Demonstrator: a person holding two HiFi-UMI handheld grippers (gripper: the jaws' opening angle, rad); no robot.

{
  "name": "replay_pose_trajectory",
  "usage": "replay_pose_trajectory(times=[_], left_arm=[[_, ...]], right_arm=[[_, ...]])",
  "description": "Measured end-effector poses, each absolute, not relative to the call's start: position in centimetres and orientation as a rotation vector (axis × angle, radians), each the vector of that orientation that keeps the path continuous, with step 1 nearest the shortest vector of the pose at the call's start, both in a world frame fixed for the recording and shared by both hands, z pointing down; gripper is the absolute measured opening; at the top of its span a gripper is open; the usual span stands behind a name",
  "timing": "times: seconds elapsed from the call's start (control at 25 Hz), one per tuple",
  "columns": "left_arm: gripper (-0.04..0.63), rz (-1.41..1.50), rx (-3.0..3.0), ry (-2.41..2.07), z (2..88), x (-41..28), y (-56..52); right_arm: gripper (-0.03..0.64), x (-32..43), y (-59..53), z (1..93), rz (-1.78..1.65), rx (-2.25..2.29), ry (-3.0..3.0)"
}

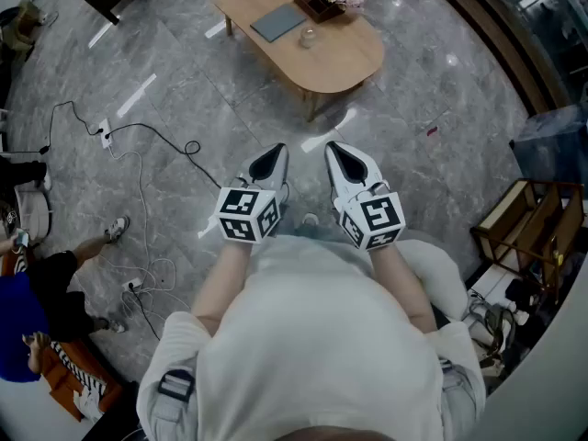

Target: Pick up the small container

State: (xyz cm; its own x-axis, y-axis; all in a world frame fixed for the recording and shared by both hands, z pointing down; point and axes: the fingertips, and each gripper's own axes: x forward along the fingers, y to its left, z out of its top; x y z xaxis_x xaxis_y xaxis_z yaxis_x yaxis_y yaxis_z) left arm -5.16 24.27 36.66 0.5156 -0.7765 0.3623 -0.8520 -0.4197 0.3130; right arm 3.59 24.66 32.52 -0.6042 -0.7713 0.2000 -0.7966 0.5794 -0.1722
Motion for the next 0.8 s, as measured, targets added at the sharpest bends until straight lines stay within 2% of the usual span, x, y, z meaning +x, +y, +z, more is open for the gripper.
replay_pose_trajectory(times=[0.8], left_arm=[[0.002,0.169,2.311,-1.388,34.7,-6.4,30.6]], right_arm=[[0.0,1.7,30.7,31.5,0.325,1.3,-2.715]])
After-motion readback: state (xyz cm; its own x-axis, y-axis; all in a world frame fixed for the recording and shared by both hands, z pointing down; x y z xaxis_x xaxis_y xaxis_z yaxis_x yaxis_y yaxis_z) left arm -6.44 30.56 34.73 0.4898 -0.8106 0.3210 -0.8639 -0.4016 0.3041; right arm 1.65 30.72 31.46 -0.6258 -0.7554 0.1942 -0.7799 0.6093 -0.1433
